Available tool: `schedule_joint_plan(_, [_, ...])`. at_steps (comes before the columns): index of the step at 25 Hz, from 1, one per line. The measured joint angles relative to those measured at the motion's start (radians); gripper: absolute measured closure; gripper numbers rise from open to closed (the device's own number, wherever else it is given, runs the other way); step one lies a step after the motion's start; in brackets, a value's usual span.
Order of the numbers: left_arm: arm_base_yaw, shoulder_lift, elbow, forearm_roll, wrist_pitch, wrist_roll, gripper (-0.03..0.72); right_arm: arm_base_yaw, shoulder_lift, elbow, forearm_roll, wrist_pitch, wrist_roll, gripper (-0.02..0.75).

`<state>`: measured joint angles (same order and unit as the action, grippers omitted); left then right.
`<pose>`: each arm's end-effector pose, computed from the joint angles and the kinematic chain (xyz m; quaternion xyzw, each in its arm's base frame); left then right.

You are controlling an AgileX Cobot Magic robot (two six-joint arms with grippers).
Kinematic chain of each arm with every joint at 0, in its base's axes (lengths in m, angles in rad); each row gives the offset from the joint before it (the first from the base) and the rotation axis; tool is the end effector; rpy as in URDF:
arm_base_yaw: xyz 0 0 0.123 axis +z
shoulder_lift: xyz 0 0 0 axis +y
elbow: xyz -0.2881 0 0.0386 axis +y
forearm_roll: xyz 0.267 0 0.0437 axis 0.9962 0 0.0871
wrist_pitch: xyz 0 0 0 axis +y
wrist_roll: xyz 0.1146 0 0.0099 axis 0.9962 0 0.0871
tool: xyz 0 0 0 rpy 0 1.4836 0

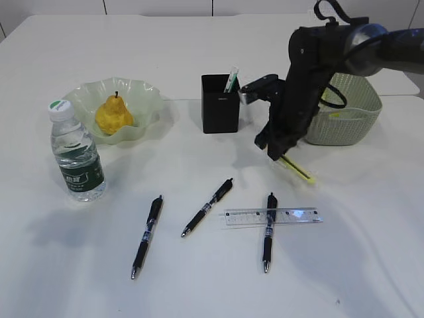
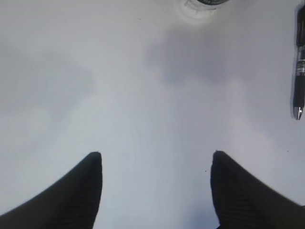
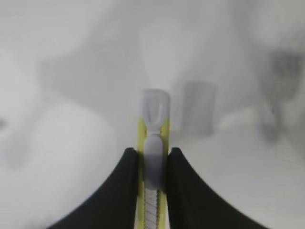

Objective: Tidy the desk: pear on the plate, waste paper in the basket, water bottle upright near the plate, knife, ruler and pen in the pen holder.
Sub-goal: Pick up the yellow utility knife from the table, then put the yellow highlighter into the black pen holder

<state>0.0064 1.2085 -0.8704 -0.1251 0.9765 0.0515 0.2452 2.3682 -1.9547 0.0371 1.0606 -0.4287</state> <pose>0.2392 -0.0104 0.2511 -0.0035 0.9837 -0.0521 0.1721 0.4998 0.1289 0.1163 -0.3220 0.9421 0.0085 0.0930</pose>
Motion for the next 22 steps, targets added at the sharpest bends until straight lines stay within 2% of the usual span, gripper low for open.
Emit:
schedule_joint_plan(10, [0.0, 0.0, 0.0, 0.002, 0.0, 0.0, 0.186, 0.0, -0.055, -0.14, 0.186, -0.053, 0.002, 0.625])
schedule_joint_plan(15, [0.0, 0.0, 0.0, 0.002, 0.0, 0.0, 0.186, 0.0, -0.055, -0.145, 0.314, -0.2, -0.013, 0.625])
schedule_joint_plan(22, [0.0, 0.0, 0.0, 0.002, 0.001, 0.0, 0.186, 0.018, -0.055, -0.145, 0.34, -0.393, -0.029, 0.625])
